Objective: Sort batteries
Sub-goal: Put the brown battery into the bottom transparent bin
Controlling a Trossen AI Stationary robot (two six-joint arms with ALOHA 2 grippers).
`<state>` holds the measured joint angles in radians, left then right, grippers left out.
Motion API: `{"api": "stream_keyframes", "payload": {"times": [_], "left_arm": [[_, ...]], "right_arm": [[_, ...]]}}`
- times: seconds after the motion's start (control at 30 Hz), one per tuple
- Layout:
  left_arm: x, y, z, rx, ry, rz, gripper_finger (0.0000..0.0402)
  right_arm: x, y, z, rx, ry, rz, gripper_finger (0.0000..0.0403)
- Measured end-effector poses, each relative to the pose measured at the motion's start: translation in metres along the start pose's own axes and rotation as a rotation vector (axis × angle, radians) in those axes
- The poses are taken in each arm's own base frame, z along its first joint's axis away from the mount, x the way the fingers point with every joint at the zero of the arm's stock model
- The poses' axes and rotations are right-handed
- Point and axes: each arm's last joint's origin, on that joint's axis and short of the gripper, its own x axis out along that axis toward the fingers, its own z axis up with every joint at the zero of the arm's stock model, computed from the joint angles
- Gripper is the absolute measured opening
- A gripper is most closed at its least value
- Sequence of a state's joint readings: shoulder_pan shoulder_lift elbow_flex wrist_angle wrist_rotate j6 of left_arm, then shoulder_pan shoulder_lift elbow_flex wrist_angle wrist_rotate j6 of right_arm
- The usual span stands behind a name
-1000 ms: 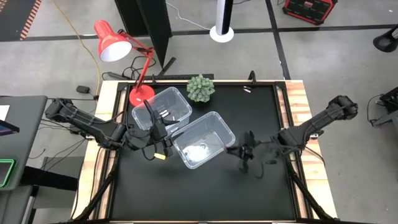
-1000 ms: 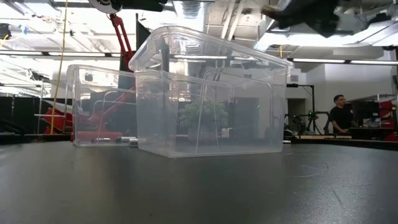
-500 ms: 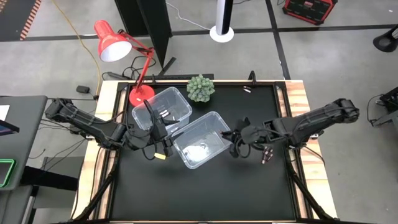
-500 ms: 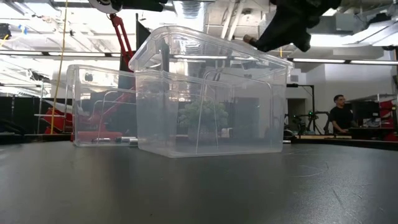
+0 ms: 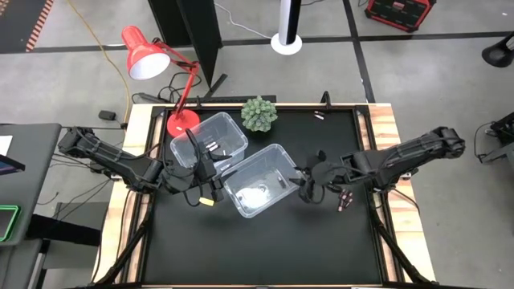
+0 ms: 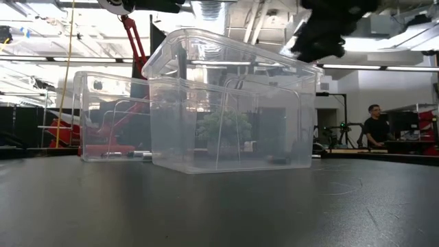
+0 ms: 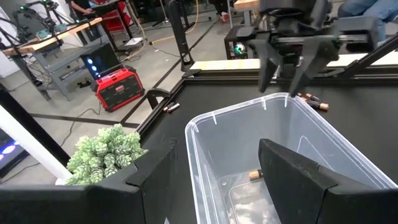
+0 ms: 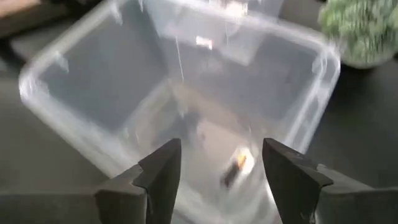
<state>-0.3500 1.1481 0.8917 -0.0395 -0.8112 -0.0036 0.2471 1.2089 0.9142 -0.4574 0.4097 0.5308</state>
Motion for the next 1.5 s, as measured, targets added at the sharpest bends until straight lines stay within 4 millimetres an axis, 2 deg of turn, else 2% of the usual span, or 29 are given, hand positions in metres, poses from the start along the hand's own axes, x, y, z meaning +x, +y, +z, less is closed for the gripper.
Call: {"api": "stream_keyframes", "payload": {"times": [0.13,0.3,0.43,0.53,0.73,0.93,1.2,1.5], "left_arm": [[0.000,0.000,0.000,0.001,0.001,0.000,0.0219],[0.001,0.001,0.000,0.004,0.001,0.004,0.0219],[0.001,0.001,0.000,0.003,0.001,0.004,0.0219],[0.001,0.001,0.000,0.002,0.001,0.004,0.0219],[0.001,0.001,0.000,0.000,0.001,0.004,0.0219],[0.001,0.001,0.000,-0.001,0.001,0.004,0.0219],[0.001,0.001,0.000,-0.001,0.001,0.004,0.0219],[0.001,0.001,0.000,-0.009,0.001,0.004,0.0219]], "right_arm": [[-0.021,0.005,-0.019,-0.048,0.061,-0.048,0.0231],[-0.056,0.010,-0.036,-0.073,0.028,-0.065,0.0221],[-0.076,0.003,-0.056,0.019,0.128,-0.106,0.0218],[-0.081,-0.003,-0.076,0.136,0.247,-0.214,0.0218],[-0.072,0.002,-0.113,0.371,0.398,-0.313,0.0218],[-0.055,0.011,-0.138,0.542,0.472,-0.384,0.0218],[-0.039,0.023,-0.154,0.622,0.493,-0.491,0.0218],[-0.019,0.030,-0.174,0.637,0.495,-0.636,0.0215]]}}
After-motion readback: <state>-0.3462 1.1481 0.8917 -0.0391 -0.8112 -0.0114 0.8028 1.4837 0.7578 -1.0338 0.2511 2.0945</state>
